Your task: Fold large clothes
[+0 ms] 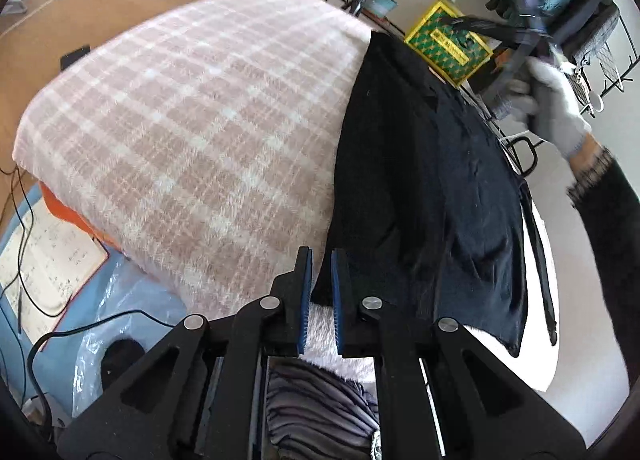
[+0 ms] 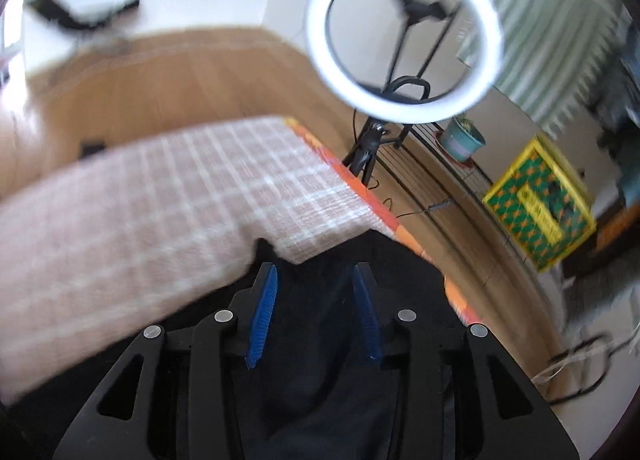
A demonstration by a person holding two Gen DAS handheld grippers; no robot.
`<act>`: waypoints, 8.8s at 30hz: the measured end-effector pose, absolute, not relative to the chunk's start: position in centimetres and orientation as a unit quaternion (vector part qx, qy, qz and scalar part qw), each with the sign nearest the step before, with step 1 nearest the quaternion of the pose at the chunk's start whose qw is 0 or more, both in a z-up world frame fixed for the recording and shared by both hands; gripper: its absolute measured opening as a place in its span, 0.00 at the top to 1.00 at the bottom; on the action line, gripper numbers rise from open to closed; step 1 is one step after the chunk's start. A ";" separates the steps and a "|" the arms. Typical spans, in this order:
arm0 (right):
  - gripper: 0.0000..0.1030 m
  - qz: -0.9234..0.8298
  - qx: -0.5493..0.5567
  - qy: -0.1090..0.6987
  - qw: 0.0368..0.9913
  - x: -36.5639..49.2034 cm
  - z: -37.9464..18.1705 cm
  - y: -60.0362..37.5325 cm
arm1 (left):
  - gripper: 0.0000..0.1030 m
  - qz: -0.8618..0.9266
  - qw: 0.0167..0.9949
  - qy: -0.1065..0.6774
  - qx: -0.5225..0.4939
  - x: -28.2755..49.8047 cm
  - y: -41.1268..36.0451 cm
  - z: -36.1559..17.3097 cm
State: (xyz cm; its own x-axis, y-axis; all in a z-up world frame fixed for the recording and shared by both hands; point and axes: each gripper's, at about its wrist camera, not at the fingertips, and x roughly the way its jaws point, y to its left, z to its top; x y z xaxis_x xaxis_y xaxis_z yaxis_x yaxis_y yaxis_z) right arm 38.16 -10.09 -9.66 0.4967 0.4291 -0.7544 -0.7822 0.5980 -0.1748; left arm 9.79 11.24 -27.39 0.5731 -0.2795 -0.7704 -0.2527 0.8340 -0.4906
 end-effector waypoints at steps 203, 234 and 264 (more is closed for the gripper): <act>0.70 0.179 0.040 0.529 0.828 55.3 -21.9 -23.8 | 0.93 -0.185 0.857 0.476 -0.067 10.7 -8.0 -25.9; 0.41 0.294 0.142 0.550 0.769 28.9 -16.1 -34.5 | 0.93 -0.137 0.903 0.374 0.163 7.9 -13.4 -24.6; 0.89 0.297 0.130 0.542 0.775 40.4 -22.6 -31.8 | 0.89 -0.149 0.874 0.372 0.276 8.0 -18.7 -27.6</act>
